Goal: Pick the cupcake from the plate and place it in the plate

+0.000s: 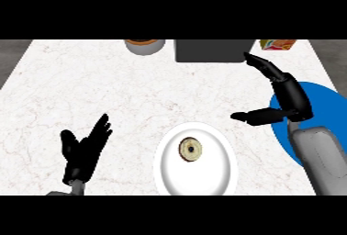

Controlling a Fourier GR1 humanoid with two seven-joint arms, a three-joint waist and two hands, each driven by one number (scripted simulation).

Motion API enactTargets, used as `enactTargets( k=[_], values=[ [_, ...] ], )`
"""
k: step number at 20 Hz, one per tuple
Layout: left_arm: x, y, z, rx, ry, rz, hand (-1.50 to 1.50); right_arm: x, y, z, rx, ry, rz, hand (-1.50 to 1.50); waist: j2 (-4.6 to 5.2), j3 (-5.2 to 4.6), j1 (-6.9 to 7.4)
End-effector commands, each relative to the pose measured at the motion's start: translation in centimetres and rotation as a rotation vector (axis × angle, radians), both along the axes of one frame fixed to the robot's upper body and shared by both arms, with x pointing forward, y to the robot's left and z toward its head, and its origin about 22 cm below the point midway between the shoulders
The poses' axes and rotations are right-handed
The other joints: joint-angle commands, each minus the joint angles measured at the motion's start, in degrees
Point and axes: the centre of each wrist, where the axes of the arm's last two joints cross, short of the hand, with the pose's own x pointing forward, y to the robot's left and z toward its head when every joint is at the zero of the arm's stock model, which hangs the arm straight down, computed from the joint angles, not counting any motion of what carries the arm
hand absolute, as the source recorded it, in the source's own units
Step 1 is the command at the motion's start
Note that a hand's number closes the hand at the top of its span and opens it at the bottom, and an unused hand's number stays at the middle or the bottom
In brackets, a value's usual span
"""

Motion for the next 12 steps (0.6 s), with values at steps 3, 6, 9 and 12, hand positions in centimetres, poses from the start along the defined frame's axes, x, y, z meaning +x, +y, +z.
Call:
enactTargets(
  k=[3,6,9,12],
  values=[
    [-0.8,1.2,-0.7,0.008,0.001,-0.004,0.0,-0.9,-1.1,2.3,-0.391,0.133,0.137,-1.5,-0.38,-0.15,-0.48],
    [-0.1,1.8,-0.1,0.014,-0.001,0.006,0.0,-1.0,1.2,5.2,-0.538,0.154,0.184,-1.5,-0.44,-0.14,-0.57],
    [0.3,0.3,0.3,0.01,-0.008,0.017,0.0,-3.4,3.3,5.4,-0.589,0.169,0.203,-1.5,-0.39,-0.05,-0.82],
    [0.0,2.3,0.0,-0.002,0.018,-0.01,0.0,-3.5,6.6,5.4,-0.666,0.18,0.154,-1.5,-0.17,-0.05,-0.13]
  ],
)
